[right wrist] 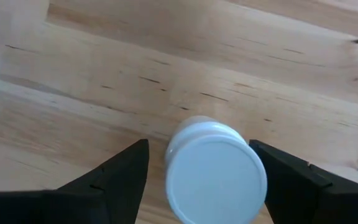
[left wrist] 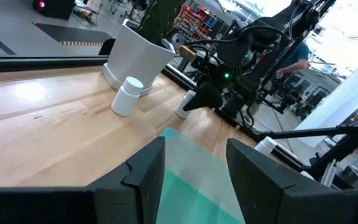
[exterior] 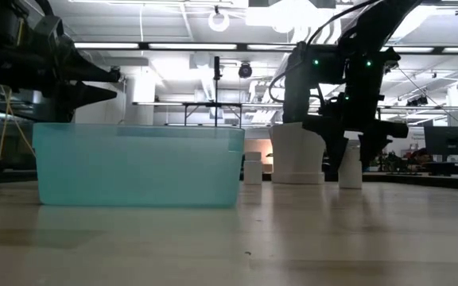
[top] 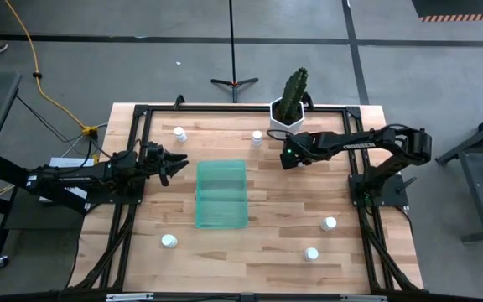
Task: Pick and place pill bottles into a basket
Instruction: Put the pill bottle into the blue bin
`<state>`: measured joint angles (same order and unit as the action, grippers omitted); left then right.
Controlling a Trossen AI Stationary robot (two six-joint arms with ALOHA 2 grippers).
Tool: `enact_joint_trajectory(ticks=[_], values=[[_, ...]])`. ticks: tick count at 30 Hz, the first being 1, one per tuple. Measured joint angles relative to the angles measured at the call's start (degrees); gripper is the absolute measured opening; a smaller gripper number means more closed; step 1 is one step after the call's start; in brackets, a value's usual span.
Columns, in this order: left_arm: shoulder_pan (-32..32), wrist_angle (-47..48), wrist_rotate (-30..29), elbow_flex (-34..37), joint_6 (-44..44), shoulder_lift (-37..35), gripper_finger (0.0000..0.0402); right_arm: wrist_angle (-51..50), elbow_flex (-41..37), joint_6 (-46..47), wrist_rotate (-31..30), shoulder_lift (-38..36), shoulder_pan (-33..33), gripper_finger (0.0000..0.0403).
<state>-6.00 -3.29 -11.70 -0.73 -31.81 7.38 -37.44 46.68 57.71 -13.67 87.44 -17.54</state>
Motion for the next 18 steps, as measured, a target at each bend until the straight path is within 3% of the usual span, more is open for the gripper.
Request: enact_joint_trajectory(ticks=[18], values=[[0.00, 0.11, 0.02, 0.00, 0.01, 0.00, 0.0205, -0.62, 0.04, 0.37, -0.12, -0.02, -0.07, 0.0174]])
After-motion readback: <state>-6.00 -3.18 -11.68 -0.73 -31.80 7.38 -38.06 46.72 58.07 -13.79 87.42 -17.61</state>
